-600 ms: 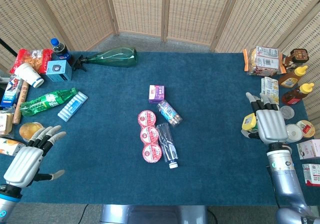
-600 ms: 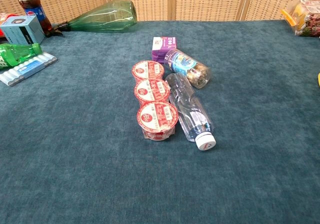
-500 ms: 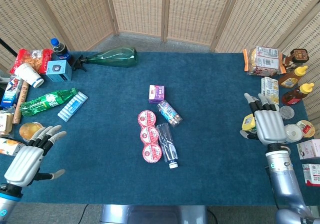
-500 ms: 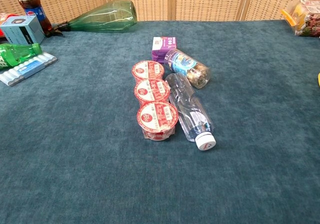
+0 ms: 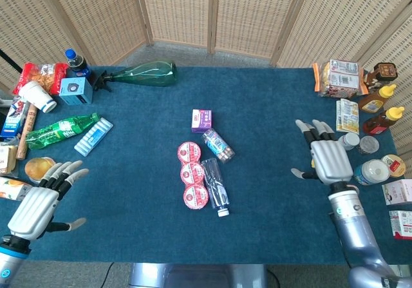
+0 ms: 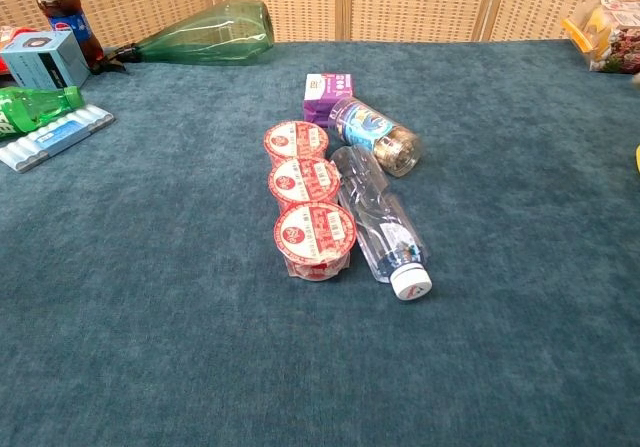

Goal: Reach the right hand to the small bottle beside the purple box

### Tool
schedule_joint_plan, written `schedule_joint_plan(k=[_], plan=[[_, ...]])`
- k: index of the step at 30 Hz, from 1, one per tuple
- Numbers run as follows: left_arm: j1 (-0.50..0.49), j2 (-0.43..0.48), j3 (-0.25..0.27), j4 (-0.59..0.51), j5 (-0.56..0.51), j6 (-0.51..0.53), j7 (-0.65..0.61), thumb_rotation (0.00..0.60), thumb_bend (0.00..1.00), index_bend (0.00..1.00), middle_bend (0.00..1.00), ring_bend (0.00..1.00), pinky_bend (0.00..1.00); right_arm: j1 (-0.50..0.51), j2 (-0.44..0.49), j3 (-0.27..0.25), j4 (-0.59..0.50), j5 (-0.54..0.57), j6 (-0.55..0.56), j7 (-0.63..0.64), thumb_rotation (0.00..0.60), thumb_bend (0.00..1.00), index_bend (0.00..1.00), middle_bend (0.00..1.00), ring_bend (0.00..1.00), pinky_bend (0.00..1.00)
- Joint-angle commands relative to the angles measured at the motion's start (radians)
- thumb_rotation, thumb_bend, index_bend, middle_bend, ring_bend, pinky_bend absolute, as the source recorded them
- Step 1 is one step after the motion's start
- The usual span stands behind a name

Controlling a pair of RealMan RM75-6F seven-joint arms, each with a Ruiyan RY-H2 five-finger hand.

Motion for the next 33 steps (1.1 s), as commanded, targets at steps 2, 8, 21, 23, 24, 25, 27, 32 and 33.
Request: schedule_joint_plan(k=[2, 8, 21, 23, 24, 25, 27, 32, 33], plan=[[-0.003, 0.001, 0.002, 0.002, 0.005, -0.004, -0.005, 0.600, 0.10, 0.15, 0.00, 0.00, 0.00, 0.058, -0.054, 0.033, 0.020, 0.069, -0.035, -0.051, 0.573, 0.00, 0.00, 0.08, 0.00, 0.00], [-0.001, 0.005, 0.006, 0.016, 0.006, -0.003, -0.020, 0.600, 0.10, 0.15, 0.00, 0.00, 0.00, 0.149, -0.169, 0.062, 0.105, 0.220, -0.068, -0.150, 0.573, 0.00, 0.00, 0.00, 0.00, 0.00], [0.006, 0.013, 0.009, 0.017, 0.013, 0.011, -0.029, 0.600, 0.10, 0.14, 0.00, 0.00, 0.00, 0.298, -0.316, 0.087, 0.198, 0.372, -0.116, -0.251, 0.576, 0.00, 0.00, 0.00, 0.00, 0.00], [0.005, 0.013, 0.010, 0.016, 0.013, 0.009, -0.026, 0.600, 0.10, 0.14, 0.00, 0.00, 0.00, 0.317, -0.336, 0.088, 0.206, 0.385, -0.119, -0.261, 0.576, 0.00, 0.00, 0.00, 0.00, 0.00], [0.005, 0.013, 0.010, 0.015, 0.013, 0.009, -0.025, 0.600, 0.10, 0.14, 0.00, 0.00, 0.00, 0.324, -0.344, 0.089, 0.208, 0.390, -0.120, -0.264, 0.574, 0.00, 0.00, 0.00, 0.00, 0.00], [0.005, 0.013, 0.010, 0.015, 0.013, 0.010, -0.024, 0.600, 0.10, 0.14, 0.00, 0.00, 0.00, 0.331, -0.353, 0.088, 0.211, 0.394, -0.120, -0.268, 0.573, 0.00, 0.00, 0.00, 0.00, 0.00], [0.005, 0.013, 0.009, 0.014, 0.012, 0.010, -0.023, 0.600, 0.10, 0.14, 0.00, 0.00, 0.00, 0.348, -0.374, 0.087, 0.219, 0.403, -0.120, -0.276, 0.576, 0.00, 0.00, 0.00, 0.00, 0.00], [0.004, 0.012, 0.008, 0.012, 0.012, 0.008, -0.020, 0.600, 0.10, 0.14, 0.00, 0.00, 0.00, 0.389, -0.429, 0.083, 0.255, 0.438, -0.129, -0.298, 0.575, 0.00, 0.00, 0.00, 0.00, 0.00], [0.004, 0.012, 0.009, 0.013, 0.011, 0.008, -0.020, 0.600, 0.10, 0.14, 0.00, 0.00, 0.00, 0.395, -0.437, 0.083, 0.261, 0.443, -0.129, -0.300, 0.576, 0.00, 0.00, 0.00, 0.00, 0.00]])
